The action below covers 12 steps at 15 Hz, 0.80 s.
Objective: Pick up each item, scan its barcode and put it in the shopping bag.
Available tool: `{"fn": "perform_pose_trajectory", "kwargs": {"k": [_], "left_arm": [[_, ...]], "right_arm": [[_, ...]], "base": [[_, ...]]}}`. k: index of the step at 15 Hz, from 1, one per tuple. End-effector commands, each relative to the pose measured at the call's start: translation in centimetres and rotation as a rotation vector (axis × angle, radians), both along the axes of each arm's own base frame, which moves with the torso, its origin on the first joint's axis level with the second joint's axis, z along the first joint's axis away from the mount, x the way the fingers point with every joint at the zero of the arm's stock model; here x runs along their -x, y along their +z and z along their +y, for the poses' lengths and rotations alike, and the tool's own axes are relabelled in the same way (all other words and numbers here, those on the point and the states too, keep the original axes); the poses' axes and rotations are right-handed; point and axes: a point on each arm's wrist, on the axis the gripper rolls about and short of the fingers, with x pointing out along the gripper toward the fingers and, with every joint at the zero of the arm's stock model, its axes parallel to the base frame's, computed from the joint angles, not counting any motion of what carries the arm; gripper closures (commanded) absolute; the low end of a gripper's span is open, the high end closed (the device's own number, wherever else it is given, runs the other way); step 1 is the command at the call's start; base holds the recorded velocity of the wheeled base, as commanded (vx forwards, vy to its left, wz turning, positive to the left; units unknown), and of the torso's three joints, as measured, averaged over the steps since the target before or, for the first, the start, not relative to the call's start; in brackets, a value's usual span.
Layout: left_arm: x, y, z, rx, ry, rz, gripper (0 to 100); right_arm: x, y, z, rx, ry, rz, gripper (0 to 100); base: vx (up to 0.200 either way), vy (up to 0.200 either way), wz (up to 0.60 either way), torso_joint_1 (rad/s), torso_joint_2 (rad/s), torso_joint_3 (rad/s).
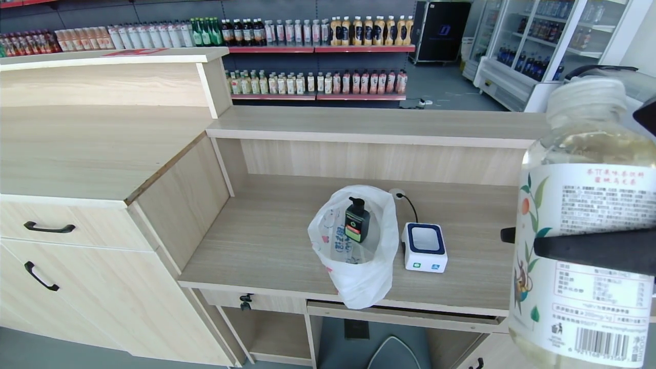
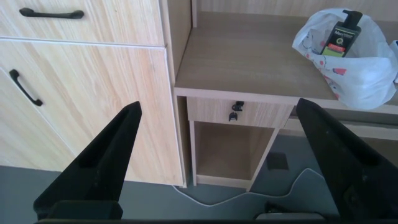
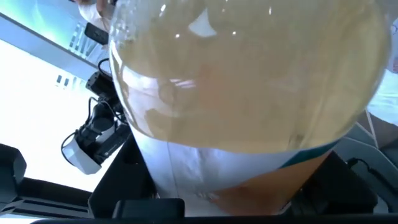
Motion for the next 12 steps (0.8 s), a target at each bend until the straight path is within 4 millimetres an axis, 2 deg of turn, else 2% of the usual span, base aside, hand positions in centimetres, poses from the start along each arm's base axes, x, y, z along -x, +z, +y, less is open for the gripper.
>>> {"fn": "perform_pose_trajectory", "kwargs": {"k": [1, 12], "left_arm": [[0.00, 0.00, 0.00, 0.000, 0.000, -0.001, 0], [0.00, 0.00, 0.00, 0.000, 0.000, -0.001, 0]], "right_arm": [[-0.08, 0.10, 0.06, -0.002, 0.004, 0.009, 100], [0.63, -0.39, -0.27, 0.001, 0.042, 0.032, 100]], "base": [[0.000, 0.000, 0.00, 0.000, 0.00, 0.000], [0.000, 0.000, 0.00, 0.000, 0.00, 0.000]]}}
